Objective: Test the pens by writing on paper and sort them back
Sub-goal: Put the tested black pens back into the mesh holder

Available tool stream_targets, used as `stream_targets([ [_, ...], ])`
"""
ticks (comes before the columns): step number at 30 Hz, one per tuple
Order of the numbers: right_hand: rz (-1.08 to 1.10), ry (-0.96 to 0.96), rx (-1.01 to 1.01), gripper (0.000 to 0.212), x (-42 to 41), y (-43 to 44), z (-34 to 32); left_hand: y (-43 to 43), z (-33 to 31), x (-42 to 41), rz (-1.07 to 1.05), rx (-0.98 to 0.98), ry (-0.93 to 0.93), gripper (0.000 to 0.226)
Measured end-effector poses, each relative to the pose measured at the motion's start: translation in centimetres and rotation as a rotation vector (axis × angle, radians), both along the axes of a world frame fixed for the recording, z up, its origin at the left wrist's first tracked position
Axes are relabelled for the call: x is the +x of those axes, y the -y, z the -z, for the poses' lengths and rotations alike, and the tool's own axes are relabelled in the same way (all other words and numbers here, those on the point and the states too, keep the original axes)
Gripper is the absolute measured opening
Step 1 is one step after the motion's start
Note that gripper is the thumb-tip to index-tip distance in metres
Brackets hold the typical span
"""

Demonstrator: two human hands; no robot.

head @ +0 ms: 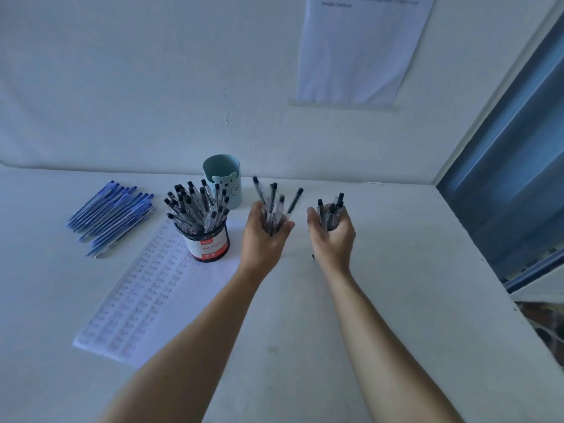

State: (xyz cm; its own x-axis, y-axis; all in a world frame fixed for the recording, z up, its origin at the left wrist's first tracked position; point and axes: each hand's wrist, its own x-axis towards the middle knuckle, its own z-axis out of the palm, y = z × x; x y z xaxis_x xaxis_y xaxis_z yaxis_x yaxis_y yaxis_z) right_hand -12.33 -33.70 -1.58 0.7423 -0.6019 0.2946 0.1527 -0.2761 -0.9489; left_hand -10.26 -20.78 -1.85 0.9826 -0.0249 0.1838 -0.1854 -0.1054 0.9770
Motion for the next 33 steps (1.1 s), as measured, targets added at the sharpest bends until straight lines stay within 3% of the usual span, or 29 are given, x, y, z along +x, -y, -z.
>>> stream_targets([
  [7,0.002,-0.035,0.131,0.026,-0.3,0.3,0.8,0.4,-0.2,-0.4,-0.031,0.142,0.027,0.020],
  [16,-0.027,-0.008,0.091,0.030,-0.2,0.2,1.1,0.5,-0.4,-0.7,-0.111,0.162,0.102,0.018],
  [21,-0.003,-0.040,0.046,0.036,-0.1,-0.5,1.2,0.3,0.2,-0.3,-0.041,0.201,0.021,0.009],
  [26,0.002,-0.013,0.042,0.036,0.3,-1.8,-1.0,0.1,-1.8,0.0,-0.024,0.134,-0.005,0.016],
  [33,-0.108,0.032,0.302,0.037,1.5,-6.0,-5.3,-2.7,-5.7,0.7,-0.046,0.053,0.130,0.038],
])
